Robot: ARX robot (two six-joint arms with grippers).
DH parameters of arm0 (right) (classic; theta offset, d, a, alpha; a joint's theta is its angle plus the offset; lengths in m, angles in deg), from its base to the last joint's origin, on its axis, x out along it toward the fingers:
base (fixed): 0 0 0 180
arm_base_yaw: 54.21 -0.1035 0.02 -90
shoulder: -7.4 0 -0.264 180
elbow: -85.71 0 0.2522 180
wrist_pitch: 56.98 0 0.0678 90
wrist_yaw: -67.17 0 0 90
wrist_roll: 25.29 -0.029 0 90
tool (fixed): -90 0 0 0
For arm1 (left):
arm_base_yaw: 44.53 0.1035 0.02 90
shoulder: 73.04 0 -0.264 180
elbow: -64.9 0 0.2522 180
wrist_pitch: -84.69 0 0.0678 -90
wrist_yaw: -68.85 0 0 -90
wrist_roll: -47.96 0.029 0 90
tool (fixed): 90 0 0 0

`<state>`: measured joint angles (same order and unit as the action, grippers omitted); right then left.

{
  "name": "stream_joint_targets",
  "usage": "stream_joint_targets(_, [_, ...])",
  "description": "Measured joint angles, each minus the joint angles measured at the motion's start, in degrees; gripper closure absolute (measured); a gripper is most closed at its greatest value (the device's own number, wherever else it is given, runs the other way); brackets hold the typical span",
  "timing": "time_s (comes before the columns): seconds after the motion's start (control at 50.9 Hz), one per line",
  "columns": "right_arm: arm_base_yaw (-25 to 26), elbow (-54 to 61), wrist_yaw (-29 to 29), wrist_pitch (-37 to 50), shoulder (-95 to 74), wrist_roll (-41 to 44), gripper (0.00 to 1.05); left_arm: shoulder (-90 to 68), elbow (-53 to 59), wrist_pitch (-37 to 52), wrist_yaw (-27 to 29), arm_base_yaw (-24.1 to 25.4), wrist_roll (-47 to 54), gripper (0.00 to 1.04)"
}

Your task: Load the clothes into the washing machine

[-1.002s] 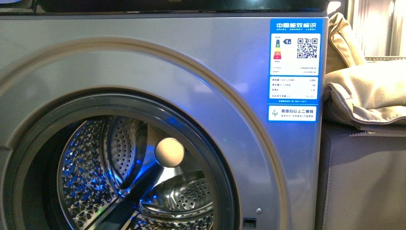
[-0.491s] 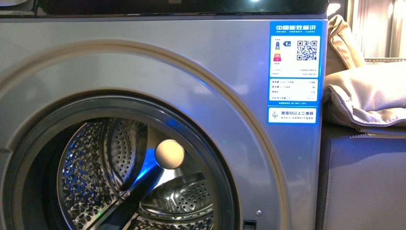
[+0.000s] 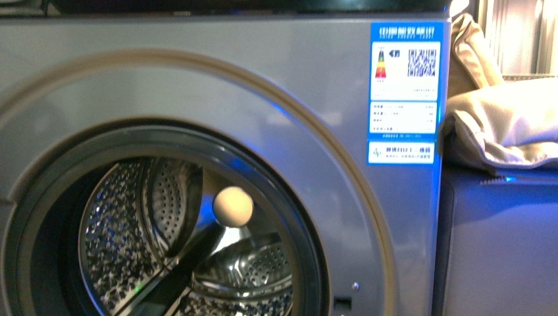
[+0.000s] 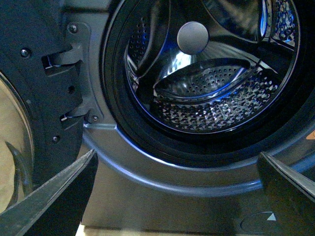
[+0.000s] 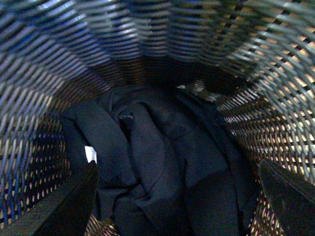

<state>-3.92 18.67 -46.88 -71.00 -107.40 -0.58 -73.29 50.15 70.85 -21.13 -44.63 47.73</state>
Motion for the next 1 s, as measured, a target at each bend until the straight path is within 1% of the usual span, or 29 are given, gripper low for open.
stream_joint_targets(0.138, [-0.63,0.02,0.83,3.69,-9.31,2.10,0.08,0.00,0.00,0.00,-0.02,0.00,0.00,0.07])
stream_joint_targets(0.255, [-1.33,-0.09,2.58,9.18,-17.07,3.23,0.08,0.00,0.00,0.00,0.00,0.00,0.00,0.07])
stream_joint_targets(0.55, [-1.66,-2.75,4.94,16.33,-31.21,3.13,0.08,0.00,0.00,0.00,0.00,0.00,0.02,0.07])
stream_joint_targets(0.766, [-1.90,-4.81,4.63,19.45,-37.24,1.99,0.08,0.00,0.00,0.00,-0.02,0.00,0.00,0.07])
stream_joint_targets(1.002, [-3.54,-6.99,1.99,24.63,-45.31,-0.11,0.08,0.00,0.00,0.00,-0.02,0.00,0.02,0.07])
